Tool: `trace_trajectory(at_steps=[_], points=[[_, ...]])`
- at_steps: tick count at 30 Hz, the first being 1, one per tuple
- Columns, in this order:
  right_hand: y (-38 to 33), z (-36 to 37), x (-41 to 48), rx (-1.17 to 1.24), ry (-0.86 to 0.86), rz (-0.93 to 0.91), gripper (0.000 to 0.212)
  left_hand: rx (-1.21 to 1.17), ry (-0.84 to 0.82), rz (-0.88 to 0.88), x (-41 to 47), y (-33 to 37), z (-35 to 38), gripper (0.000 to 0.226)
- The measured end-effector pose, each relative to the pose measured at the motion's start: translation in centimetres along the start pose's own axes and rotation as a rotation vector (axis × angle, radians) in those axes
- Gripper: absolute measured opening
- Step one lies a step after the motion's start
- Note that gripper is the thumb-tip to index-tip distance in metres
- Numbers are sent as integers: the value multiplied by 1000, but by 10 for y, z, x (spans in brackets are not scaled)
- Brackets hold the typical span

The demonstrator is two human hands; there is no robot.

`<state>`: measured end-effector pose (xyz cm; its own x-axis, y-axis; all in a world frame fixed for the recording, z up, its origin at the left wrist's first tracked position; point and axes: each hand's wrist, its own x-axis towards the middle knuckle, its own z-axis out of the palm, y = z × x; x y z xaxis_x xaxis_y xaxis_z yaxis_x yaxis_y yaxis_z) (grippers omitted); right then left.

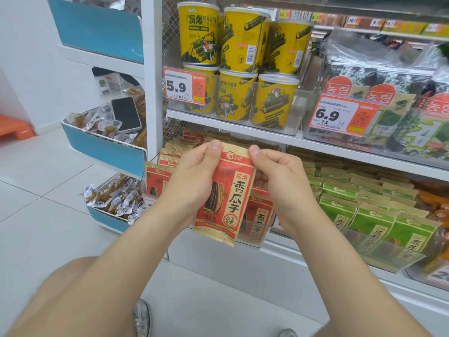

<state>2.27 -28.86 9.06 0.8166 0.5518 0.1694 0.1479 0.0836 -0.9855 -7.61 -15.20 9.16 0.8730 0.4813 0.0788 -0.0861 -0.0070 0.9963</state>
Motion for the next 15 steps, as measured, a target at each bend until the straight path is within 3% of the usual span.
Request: trace_trajectory(at_steps=[5, 9, 11, 13, 15], points=[[3, 3, 0, -65, 118, -62, 36, -43, 10, 41, -2, 4, -1, 29], [9, 2, 3, -252, 265, -268, 28, -88, 6, 9, -4, 10, -4, 15], [5, 2, 1, -245, 225, -290, 22, -114, 58, 24, -3, 11, -6, 17], [1, 0, 1, -208, 92, -205, 13, -143, 138, 55, -3, 11, -8, 16], [0, -3, 1, -221, -77, -85, 18, -132, 197, 89, -1, 10, -10, 12]])
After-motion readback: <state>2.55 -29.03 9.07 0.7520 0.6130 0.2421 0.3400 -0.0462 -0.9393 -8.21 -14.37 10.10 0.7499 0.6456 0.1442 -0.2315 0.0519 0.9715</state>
